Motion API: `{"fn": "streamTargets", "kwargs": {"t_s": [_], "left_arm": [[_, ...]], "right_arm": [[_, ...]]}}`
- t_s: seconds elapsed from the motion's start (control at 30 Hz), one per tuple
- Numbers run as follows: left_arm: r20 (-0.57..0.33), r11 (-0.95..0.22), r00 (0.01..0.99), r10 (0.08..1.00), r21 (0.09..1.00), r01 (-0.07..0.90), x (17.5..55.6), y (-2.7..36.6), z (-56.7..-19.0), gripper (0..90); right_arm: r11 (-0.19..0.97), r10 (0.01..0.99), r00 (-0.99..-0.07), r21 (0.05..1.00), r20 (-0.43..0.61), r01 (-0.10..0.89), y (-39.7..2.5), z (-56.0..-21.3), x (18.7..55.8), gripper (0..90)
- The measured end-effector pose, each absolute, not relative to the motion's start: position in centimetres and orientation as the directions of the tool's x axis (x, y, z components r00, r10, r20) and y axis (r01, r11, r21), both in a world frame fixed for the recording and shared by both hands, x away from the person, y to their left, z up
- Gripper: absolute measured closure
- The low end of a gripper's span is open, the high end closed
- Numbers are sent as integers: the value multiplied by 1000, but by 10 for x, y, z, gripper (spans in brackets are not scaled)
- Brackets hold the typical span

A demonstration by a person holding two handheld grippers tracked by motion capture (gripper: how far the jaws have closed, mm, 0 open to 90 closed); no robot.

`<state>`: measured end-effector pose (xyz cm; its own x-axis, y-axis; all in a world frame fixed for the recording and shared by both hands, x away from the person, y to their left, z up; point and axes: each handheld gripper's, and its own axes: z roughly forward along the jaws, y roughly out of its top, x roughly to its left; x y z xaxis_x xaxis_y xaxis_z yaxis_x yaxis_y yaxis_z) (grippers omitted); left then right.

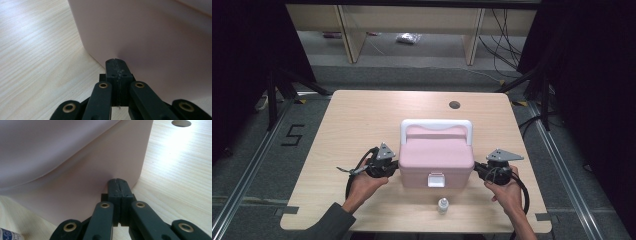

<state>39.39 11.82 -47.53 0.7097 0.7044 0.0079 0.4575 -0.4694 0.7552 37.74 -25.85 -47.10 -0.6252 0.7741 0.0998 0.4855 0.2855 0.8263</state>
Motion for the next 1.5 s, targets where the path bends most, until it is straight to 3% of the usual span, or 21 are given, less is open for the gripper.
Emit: {"fn": "streamTargets", "kwargs": {"t_s": [0.1, 0.4, 0.43, 0.53, 0.8, 0.83, 1.0, 1.13, 1.5], "left_arm": [[9, -468, 706, 708, 755, 460, 393, 121, -475, 898], [-4, -449, 697, 717, 762, 466, 391, 125, -477, 896], [-3, -461, 702, 712, 753, 470, 391, 126, -476, 888], [-22, -449, 701, 713, 753, 480, 395, 130, -476, 802], [-61, -416, 682, 729, 751, 513, 404, 141, -478, 731], [-60, -419, 681, 730, 748, 515, 405, 141, -477, 702], [-84, -412, 672, 736, 732, 543, 411, 147, -474, 560], [-90, -408, 658, 748, 720, 562, 414, 154, -473, 499], [-110, -416, 670, 734, 708, 571, 417, 163, -458, 464]], "right_arm": [[265, 769, -625, 823, 134, 502, -256, -472, 377, 900], [299, 762, -642, 830, 90, 471, -254, -471, 378, 898], [300, 768, -635, 830, 83, 471, -254, -471, 378, 857], [293, 787, -611, 822, 83, 489, -256, -471, 379, 780], [276, 823, -563, 809, 81, 520, -274, -472, 376, 703], [243, 832, -543, 804, 115, 543, -273, -473, 373, 690], [268, 832, -547, 797, 92, 541, -283, -474, 367, 619], [264, 847, -525, 789, 86, 555, -285, -473, 361, 543], [275, 856, -511, 773, 73, 572, -285, -476, 347, 463]]}}
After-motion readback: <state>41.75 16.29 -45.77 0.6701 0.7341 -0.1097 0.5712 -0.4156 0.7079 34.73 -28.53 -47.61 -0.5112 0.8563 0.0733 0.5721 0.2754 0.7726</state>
